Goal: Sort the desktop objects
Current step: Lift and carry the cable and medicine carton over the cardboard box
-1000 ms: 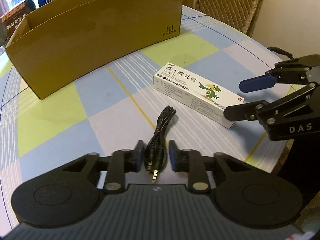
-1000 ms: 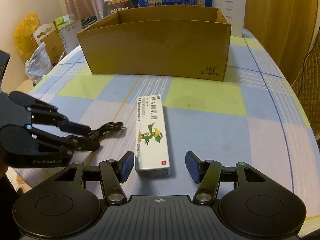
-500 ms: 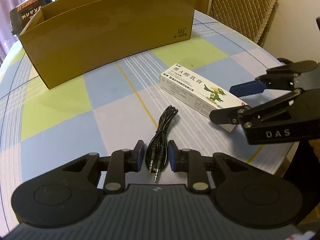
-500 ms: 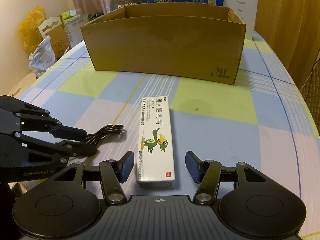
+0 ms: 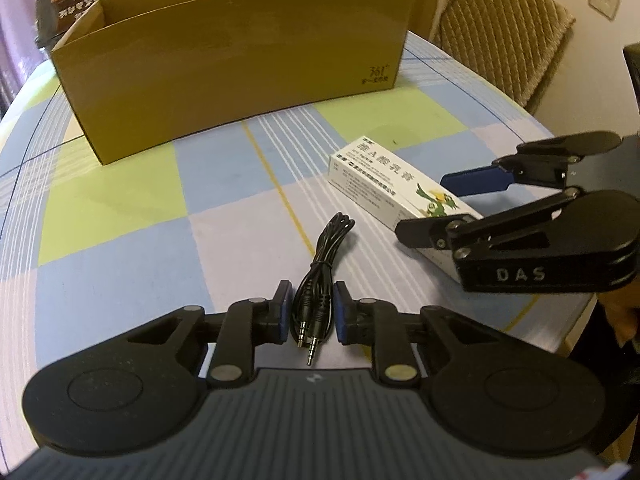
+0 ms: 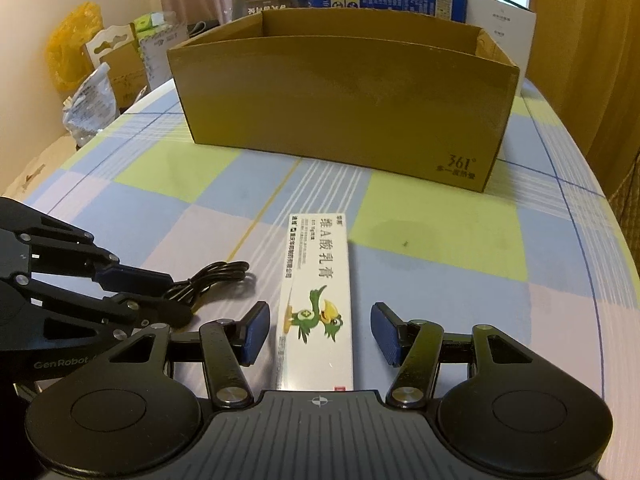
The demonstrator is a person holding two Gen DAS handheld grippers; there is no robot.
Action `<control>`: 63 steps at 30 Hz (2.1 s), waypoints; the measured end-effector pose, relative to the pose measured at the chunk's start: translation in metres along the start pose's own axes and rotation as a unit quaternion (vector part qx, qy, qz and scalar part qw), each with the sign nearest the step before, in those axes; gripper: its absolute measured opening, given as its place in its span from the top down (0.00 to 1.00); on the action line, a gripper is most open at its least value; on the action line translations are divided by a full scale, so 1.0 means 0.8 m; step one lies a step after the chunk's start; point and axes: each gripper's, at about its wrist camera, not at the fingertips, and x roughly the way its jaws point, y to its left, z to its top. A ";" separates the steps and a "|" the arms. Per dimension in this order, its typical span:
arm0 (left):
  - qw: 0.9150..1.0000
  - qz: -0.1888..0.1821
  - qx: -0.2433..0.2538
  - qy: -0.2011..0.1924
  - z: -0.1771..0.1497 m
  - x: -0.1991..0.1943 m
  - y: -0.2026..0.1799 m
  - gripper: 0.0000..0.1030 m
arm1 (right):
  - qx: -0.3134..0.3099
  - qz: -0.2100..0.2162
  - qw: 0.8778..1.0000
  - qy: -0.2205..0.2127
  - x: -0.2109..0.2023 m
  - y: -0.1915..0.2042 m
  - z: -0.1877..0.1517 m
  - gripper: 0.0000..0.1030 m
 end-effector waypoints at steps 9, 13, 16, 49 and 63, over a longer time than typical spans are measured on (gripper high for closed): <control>1.000 0.004 -0.023 -0.001 0.004 0.004 -0.001 0.84 | -0.003 -0.005 1.000 0.006 0.009 0.003 -0.006 0.58; 1.000 0.007 -0.029 0.001 0.005 0.004 -0.004 0.84 | 0.000 -0.014 1.000 0.004 0.007 0.001 -0.007 0.65; 0.999 0.009 -0.039 0.002 0.005 0.004 -0.006 0.84 | -0.001 -0.021 1.000 0.000 0.005 0.003 -0.011 0.66; 0.998 0.026 -0.049 -0.042 0.017 -0.082 -0.061 0.84 | 0.074 -0.029 0.995 -0.065 -0.104 -0.004 -0.021 0.66; 0.997 0.032 -0.043 -0.050 0.028 -0.094 -0.056 0.84 | 0.083 -0.032 0.994 -0.070 -0.113 -0.010 -0.011 0.66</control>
